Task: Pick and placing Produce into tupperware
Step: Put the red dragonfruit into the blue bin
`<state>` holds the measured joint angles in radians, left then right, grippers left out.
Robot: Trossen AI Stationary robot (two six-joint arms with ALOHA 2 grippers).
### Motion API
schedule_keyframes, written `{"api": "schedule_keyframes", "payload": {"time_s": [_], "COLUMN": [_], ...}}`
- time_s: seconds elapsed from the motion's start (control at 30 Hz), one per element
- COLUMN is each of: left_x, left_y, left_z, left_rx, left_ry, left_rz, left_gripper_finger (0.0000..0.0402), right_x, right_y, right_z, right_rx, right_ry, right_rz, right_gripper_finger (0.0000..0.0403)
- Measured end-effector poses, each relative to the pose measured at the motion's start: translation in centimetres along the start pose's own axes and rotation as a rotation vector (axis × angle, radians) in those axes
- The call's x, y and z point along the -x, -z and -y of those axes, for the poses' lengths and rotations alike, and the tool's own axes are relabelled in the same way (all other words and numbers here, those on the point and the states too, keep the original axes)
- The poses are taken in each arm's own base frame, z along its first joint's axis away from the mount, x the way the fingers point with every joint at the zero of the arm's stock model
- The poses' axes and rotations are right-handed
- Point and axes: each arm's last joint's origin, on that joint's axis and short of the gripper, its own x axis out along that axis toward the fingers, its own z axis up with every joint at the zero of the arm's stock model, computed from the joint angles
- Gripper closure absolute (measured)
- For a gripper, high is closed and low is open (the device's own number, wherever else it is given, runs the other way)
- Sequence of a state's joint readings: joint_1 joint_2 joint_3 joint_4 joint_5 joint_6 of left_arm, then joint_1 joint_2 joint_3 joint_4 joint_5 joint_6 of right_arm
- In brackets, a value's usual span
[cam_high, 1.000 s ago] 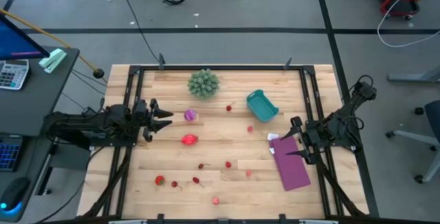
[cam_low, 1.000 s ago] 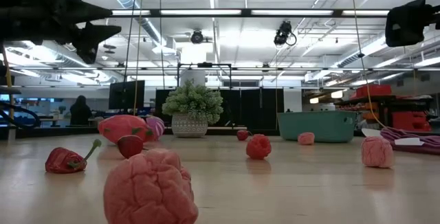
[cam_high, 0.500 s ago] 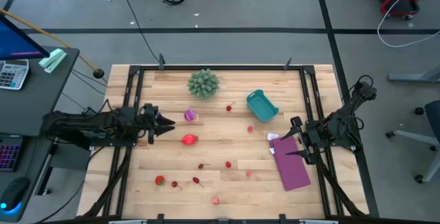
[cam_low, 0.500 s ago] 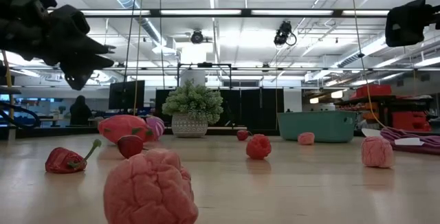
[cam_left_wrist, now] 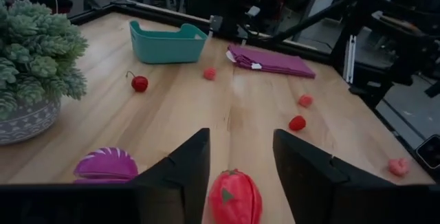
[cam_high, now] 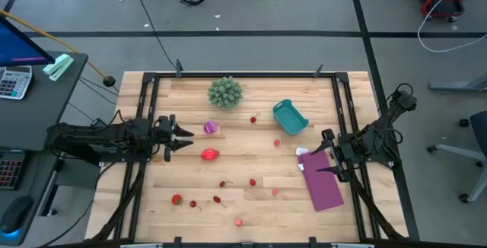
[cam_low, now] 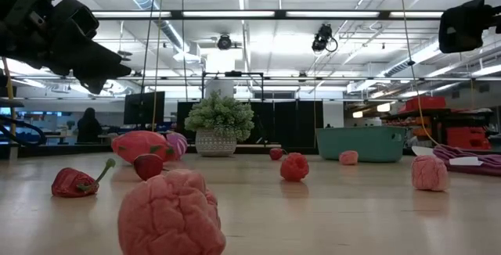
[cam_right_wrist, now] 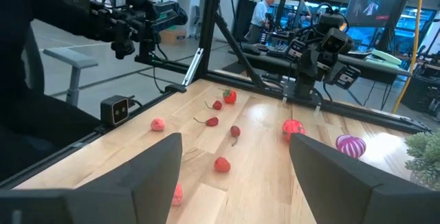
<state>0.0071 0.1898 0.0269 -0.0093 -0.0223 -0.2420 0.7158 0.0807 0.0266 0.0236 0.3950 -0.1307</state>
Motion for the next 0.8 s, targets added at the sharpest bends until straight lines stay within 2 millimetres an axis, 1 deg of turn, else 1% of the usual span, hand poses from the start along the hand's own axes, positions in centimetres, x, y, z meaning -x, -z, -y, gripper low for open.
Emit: {"api": "schedule_keyframes", "payload": {"time_s": [0.17, 0.23, 0.27, 0.4, 0.5, 0.57, 0.67, 0.8], "left_x": [-0.2, -0.2, -0.2, -0.3, -0.7, -1.1, -2.4, -4.6], "left_y": [0.1, -0.4, -1.0, -4.7, -6.6, -7.3, -6.9, -5.2], "left_z": [0.0, 0.1, 0.2, 0.9, 1.4, 1.6, 1.7, 2.6], "left_rx": [-0.048, -0.085, -0.100, -0.150, -0.153, -0.152, -0.139, -0.108], "left_ry": [-0.006, -0.016, -0.024, -0.072, -0.090, -0.102, -0.112, -0.082], "left_rz": [-0.024, -0.042, -0.037, 0.010, -0.042, -0.108, -0.232, -0.372], "left_gripper_finger": [0.0197, 0.0188, 0.0185, 0.0180, 0.0185, 0.0190, 0.0196, 0.0200], "right_x": [0.0, 0.0, 0.0, 0.0, 0.0, 0.0, 0.0, 0.0], "right_y": [0.0, 0.0, 0.0, 0.0, 0.0, 0.0, 0.0, 0.0], "right_z": [0.0, 0.0, 0.0, 0.0, 0.0, 0.0, 0.0, 0.0], "right_rx": [0.000, 0.000, 0.001, 0.018, 0.001, 0.004, 0.042, 0.130], "right_ry": [0.000, 0.000, 0.000, 0.000, 0.000, 0.000, 0.001, 0.002], "right_rz": [0.000, 0.000, 0.000, 0.000, 0.000, 0.000, 0.001, 0.000], "right_gripper_finger": [0.0123, 0.0123, 0.0123, 0.0123, 0.0123, 0.0123, 0.0123, 0.0123]}}
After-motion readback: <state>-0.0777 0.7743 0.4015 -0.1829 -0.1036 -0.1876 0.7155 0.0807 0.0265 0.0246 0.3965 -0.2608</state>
